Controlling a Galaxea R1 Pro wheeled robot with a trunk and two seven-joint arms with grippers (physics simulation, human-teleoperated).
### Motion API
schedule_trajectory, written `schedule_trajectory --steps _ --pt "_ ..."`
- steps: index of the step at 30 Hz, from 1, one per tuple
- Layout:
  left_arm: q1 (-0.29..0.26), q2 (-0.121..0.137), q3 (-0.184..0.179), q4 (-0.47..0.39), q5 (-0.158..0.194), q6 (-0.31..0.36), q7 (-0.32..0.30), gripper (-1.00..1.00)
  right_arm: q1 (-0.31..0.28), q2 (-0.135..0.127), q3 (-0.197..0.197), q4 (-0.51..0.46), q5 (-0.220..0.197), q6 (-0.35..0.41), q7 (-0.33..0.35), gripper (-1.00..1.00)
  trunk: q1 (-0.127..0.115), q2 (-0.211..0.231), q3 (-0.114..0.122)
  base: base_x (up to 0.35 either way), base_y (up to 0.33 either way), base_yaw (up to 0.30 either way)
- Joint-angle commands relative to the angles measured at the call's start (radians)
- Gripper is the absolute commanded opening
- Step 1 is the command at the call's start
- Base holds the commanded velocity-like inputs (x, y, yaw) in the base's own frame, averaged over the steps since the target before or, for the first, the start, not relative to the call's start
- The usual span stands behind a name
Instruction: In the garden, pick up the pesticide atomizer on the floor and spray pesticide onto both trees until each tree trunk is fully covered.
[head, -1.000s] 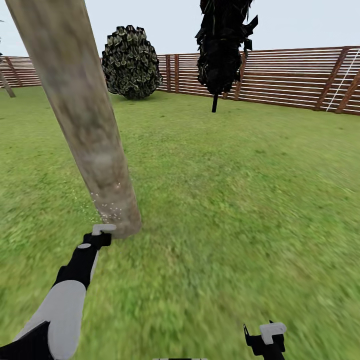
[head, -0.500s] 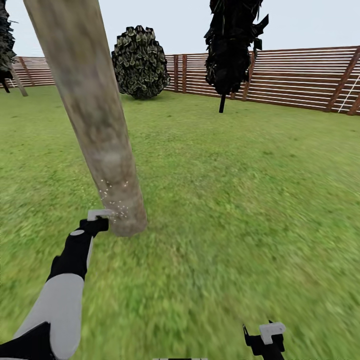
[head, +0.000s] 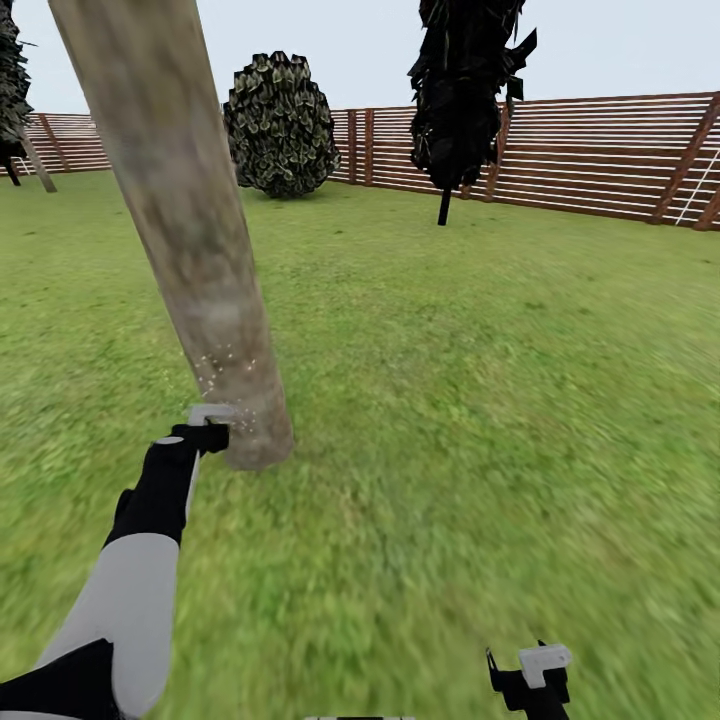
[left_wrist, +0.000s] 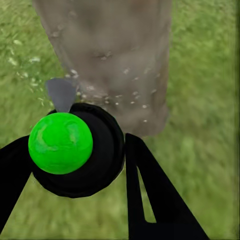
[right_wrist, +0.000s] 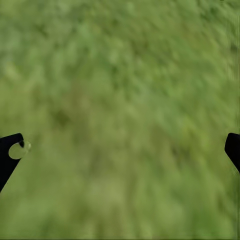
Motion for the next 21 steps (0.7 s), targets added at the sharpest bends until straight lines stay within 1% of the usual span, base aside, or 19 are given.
schedule_trajectory --steps 1,4,10,11,13,16,20,21 --pt "0.0 -0.002 0.0 0.0 0.0 0.001 0.001 -1.0 0.0 0.0 0.0 0.0 0.0 0.0 0.0 1.0 0.0 0.0 0.0 0.135 -0.206 0.012" --pt "0.002 -0.002 0.0 0.001 -0.001 0.002 0.002 -1.0 0.0 0.001 0.0 0.0 0.0 0.0 0.0 1.0 0.0 0.0 0.0 0.149 -0.221 0.103" --pt "0.004 0.005 0.007 0.007 -0.003 0.003 0.003 -1.0 0.0 0.001 0.0 0.0 0.0 0.0 0.0 1.0 0.0 0.0 0.0 0.182 -0.222 0.263" --pt "0.005 0.013 0.008 0.016 -0.004 0.002 0.005 -1.0 0.0 0.001 0.0 0.0 0.0 0.0 0.0 1.0 0.0 0.0 0.0 0.24 -0.178 0.076" --pt "0.006 0.016 0.007 0.018 -0.005 0.002 0.004 -1.0 0.0 0.0 -0.001 0.0 0.0 0.0 -0.001 1.0 0.0 0.0 0.0 0.234 -0.184 0.034" --pt "0.007 0.011 0.0 0.025 -0.005 0.005 0.004 -1.0 0.0 -0.001 -0.001 0.0 -0.001 0.0 -0.001 1.0 0.0 0.0 0.0 0.171 -0.227 0.006" --pt "0.007 0.015 0.005 0.121 -0.007 0.004 0.005 -1.0 0.0 -0.001 -0.002 0.0 -0.001 0.0 -0.002 1.0 0.0 0.0 0.0 0.109 -0.252 0.0" --pt "0.007 0.016 0.006 0.156 -0.01 0.003 0.008 -1.0 0.0 -0.001 -0.002 0.0 0.0 0.0 -0.001 1.0 0.0 0.0 0.0 0.02 -0.27 0.0"
